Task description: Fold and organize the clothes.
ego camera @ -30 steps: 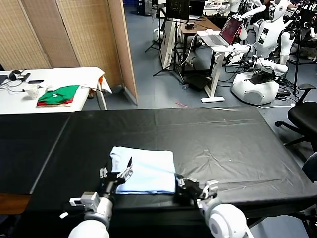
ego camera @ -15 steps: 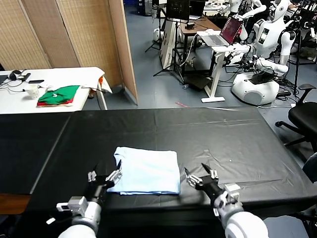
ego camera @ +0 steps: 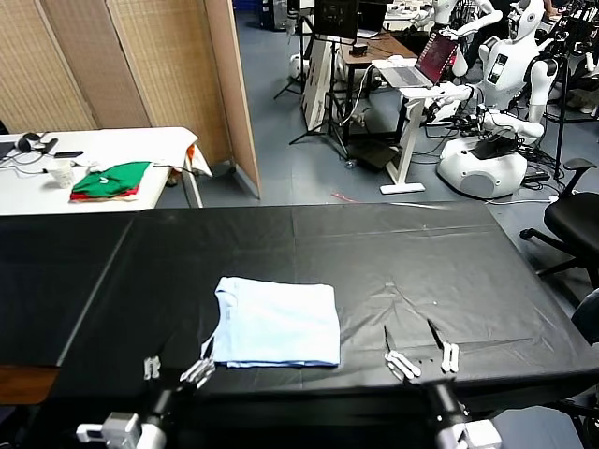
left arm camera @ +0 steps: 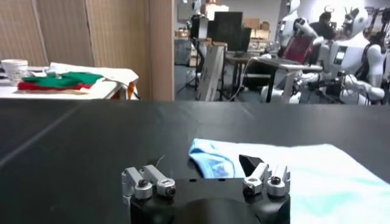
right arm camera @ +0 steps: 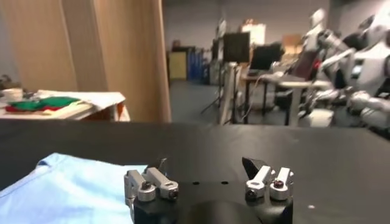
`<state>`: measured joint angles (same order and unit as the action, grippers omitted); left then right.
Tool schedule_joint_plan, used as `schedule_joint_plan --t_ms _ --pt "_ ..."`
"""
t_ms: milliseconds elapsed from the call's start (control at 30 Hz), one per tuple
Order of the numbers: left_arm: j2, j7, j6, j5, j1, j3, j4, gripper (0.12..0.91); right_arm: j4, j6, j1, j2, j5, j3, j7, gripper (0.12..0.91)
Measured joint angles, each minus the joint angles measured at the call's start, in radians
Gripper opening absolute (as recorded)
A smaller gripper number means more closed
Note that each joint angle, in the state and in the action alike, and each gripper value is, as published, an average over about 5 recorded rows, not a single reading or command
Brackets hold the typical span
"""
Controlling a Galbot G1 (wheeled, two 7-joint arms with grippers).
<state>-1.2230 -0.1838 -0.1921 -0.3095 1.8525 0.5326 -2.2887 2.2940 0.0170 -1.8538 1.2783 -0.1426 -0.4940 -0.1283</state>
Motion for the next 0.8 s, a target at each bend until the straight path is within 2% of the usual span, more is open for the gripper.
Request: schedule_joint_plan --t_ms 167,367,800 --pt "0.001 0.019 0.021 0.047 0.068 0.018 -0.021 0.907 0.013 -0.054 -0.086 0.009 0.016 -0.008 -0.041 0.907" --pt "-0.007 0.03 0.029 0.091 0.13 0.021 -0.037 0.907 0.029 -0.068 -0.158 0.019 0.016 -0.009 -0.075 0.907" --pt "-0.005 0.035 0.035 0.1 0.183 0.039 -0.047 0.907 0.036 -0.069 -0.192 0.026 0.017 -0.007 -0.082 0.907"
